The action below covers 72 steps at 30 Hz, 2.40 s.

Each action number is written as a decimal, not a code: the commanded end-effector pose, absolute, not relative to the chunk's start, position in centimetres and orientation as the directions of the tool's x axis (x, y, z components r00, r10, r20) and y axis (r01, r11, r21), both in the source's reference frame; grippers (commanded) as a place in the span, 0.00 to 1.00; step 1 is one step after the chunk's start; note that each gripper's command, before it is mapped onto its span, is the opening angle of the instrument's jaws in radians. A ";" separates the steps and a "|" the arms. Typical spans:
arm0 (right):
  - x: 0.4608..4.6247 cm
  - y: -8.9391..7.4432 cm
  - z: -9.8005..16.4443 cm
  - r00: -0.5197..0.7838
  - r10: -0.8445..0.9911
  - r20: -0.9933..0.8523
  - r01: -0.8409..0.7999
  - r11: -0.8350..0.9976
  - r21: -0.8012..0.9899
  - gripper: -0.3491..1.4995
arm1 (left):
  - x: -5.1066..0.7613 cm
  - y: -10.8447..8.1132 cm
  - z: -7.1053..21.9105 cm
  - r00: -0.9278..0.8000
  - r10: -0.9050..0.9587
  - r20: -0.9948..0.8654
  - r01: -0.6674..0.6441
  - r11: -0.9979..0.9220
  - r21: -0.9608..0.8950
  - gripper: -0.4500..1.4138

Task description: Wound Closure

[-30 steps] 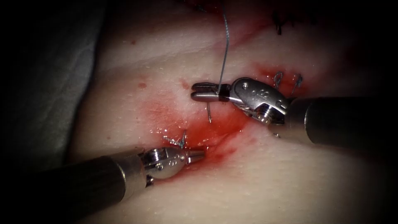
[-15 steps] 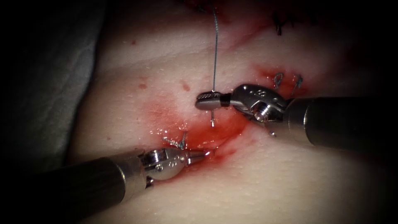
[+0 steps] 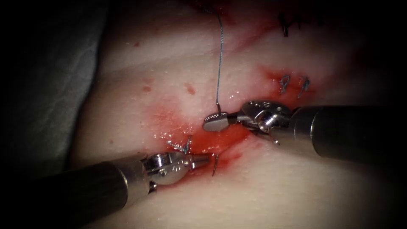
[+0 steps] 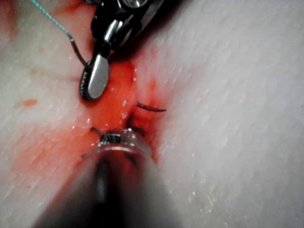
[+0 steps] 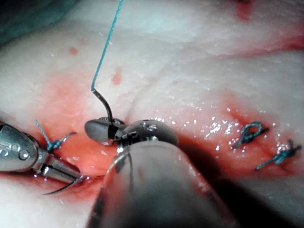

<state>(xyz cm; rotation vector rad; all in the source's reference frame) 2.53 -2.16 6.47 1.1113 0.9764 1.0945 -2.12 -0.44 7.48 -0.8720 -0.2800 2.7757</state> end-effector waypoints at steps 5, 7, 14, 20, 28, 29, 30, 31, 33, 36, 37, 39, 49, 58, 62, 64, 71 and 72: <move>2.63 -2.2 6.5 0.159 0.987 0.008 -0.090 0.007 0.996 0.00 | -2.18 -0.5 7.5 -0.800 0.263 -0.540 -0.149 -0.958 -0.246 0.00; 2.65 -2.2 6.5 0.171 0.985 0.032 -0.067 -0.021 0.998 0.00 | -2.18 -0.5 7.5 -0.800 0.263 -0.540 -0.148 -0.958 -0.246 0.00; 2.70 -2.4 6.5 0.226 0.970 0.091 0.006 -0.095 0.995 0.00 | -2.18 -0.5 7.5 -0.800 0.263 -0.540 -0.148 -0.958 -0.247 0.00; 2.73 -2.5 6.4 0.178 0.981 0.072 0.007 -0.075 0.997 0.26 | -2.18 -0.5 7.5 -0.799 0.264 -0.540 -0.148 -0.957 -0.249 0.00; 2.67 -2.0 6.5 -0.049 0.955 -0.293 -0.128 0.285 0.950 0.92 | -2.19 -0.5 7.5 -0.799 0.266 -0.539 -0.150 -0.957 -0.250 0.00; 2.66 -1.9 6.5 -0.059 0.935 -0.349 -0.153 0.337 0.929 0.96 | -2.19 -0.5 7.5 -0.799 0.266 -0.539 -0.150 -0.957 -0.250 0.00; 2.65 -1.8 6.6 -0.078 0.911 -0.405 -0.195 0.385 0.902 0.99 | -2.19 -0.5 7.5 -0.799 0.266 -0.539 -0.150 -0.957 -0.249 0.00; 2.62 -1.7 6.6 -0.093 0.872 -0.481 -0.246 0.448 0.860 0.99 | -2.19 -0.5 7.5 -0.799 0.266 -0.539 -0.150 -0.957 -0.249 0.00; 2.60 -1.7 6.6 -0.090 0.835 -0.542 -0.279 0.501 0.819 0.99 | -2.19 -0.5 7.5 -0.799 0.266 -0.539 -0.150 -0.957 -0.249 0.00; 2.55 -1.6 6.6 -0.072 0.755 -0.652 -0.356 0.591 0.724 0.99 | -2.19 -0.5 7.5 -0.799 0.266 -0.539 -0.150 -0.957 -0.249 0.00; 2.53 -1.6 6.6 -0.058 0.732 -0.679 -0.378 0.614 0.693 0.99 | -2.19 -0.5 7.5 -0.799 0.266 -0.539 -0.150 -0.957 -0.249 0.00; 2.51 -1.6 6.5 -0.016 0.683 -0.730 -0.405 0.663 0.629 0.99 | -2.19 -0.5 7.5 -0.799 0.266 -0.539 -0.150 -0.957 -0.249 0.00; 2.57 -1.5 6.2 0.078 0.565 -0.822 -0.398 0.773 0.494 0.92 | -2.20 -0.5 7.5 -0.800 0.266 -0.538 -0.152 -0.957 -0.248 0.00; 2.66 -1.5 6.2 0.136 0.555 -0.820 -0.405 0.787 0.465 0.86 | -2.21 -0.5 7.5 -0.800 0.267 -0.538 -0.153 -0.957 -0.247 0.00; 2.65 -1.5 6.3 0.174 0.557 -0.812 -0.413 0.790 0.453 0.45 | -2.21 -0.5 7.5 -0.800 0.267 -0.538 -0.153 -0.957 -0.247 0.00; 2.64 -1.6 6.3 0.221 0.556 -0.801 -0.444 0.789 0.425 0.00 | -2.21 -0.5 7.5 -0.800 0.267 -0.538 -0.153 -0.957 -0.247 0.00; 2.65 -1.6 6.4 0.230 0.673 -0.703 -0.409 0.723 0.557 0.00 | -2.21 -0.5 7.5 -0.800 0.267 -0.538 -0.153 -0.956 -0.249 0.00; 2.65 -1.6 6.4 0.223 0.693 -0.685 -0.400 0.706 0.584 0.00 | -2.21 -0.5 7.5 -0.800 0.268 -0.538 -0.152 -0.956 -0.249 0.00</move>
